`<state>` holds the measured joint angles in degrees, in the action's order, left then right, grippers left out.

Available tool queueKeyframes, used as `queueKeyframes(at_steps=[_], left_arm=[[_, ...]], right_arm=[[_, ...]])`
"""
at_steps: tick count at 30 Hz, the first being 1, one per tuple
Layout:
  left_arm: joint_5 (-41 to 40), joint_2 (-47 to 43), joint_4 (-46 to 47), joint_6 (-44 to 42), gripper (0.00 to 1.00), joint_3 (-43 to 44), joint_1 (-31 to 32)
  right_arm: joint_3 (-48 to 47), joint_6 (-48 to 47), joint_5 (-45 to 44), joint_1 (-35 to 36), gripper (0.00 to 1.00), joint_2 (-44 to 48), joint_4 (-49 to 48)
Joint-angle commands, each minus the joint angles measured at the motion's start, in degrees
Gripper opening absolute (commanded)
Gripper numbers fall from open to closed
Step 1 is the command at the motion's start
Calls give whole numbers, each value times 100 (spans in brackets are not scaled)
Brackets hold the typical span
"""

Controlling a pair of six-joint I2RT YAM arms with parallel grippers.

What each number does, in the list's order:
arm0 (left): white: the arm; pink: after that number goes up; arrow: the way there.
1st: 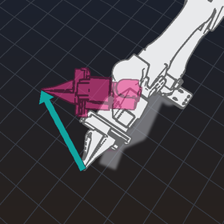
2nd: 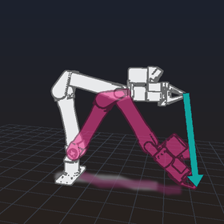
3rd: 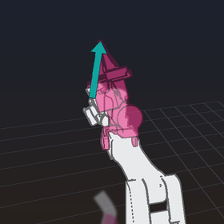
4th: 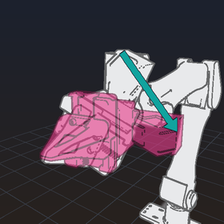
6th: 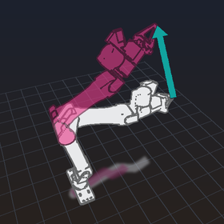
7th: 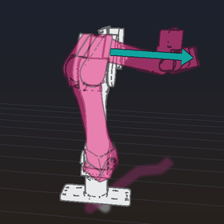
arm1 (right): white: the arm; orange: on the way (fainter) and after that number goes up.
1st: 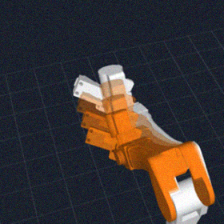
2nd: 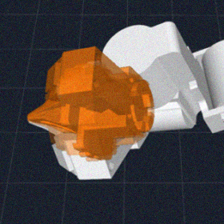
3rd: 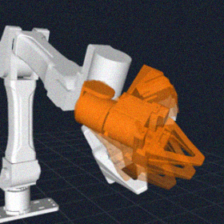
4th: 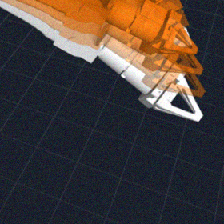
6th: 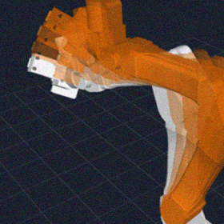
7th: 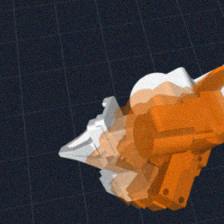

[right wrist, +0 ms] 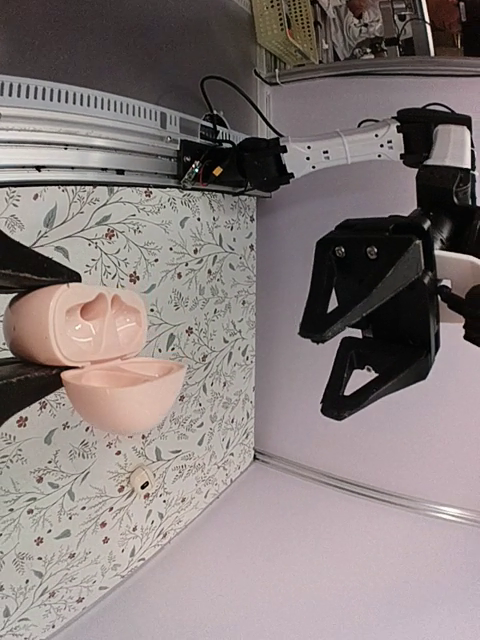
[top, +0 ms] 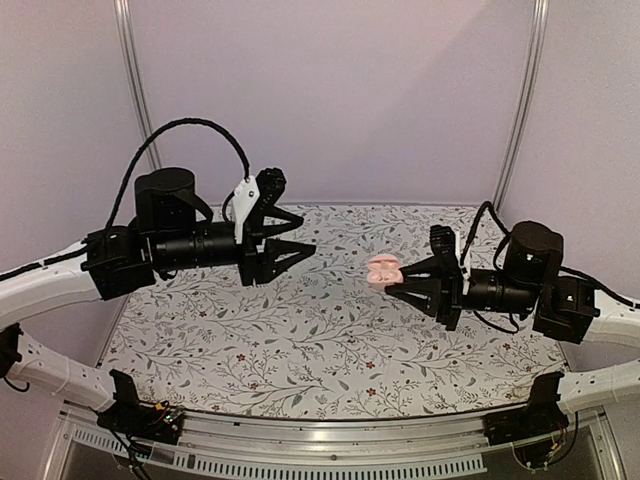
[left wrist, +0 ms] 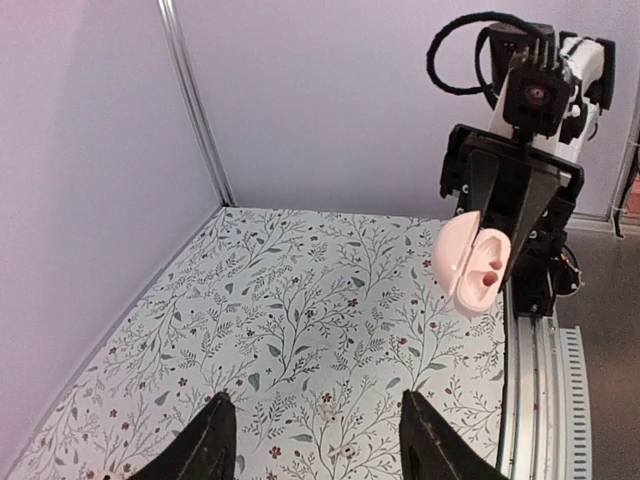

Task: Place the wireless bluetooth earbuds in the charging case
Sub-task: Pick up the right earbud from the center of the board.

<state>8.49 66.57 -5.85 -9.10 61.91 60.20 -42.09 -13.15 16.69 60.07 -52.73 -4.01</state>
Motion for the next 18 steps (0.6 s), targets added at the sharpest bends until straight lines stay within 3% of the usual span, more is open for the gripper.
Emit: queueKeyframes(at_steps=[1, 8, 12, 15, 18], left_arm=[[454, 201, -140, 776, 57, -153, -550], [1233, 1663, -1230, 814, 59, 249, -685], [1786, 2224, -1590, 139, 59, 431, -622], [1690, 2615, -1992, -494, 60, 721, -582], [1256, 3031, -1983, -606, 59, 1066, -652]], right_arm=[[259, 568, -225, -449, 0, 463, -383], [749, 1043, -627, -699, 0, 1130, -425], [893, 1159, -725, -707, 0, 1432, -311], [895, 1206, -771, -708, 0, 1546, -213], [895, 1218, -792, -708, 0, 1539, -159]])
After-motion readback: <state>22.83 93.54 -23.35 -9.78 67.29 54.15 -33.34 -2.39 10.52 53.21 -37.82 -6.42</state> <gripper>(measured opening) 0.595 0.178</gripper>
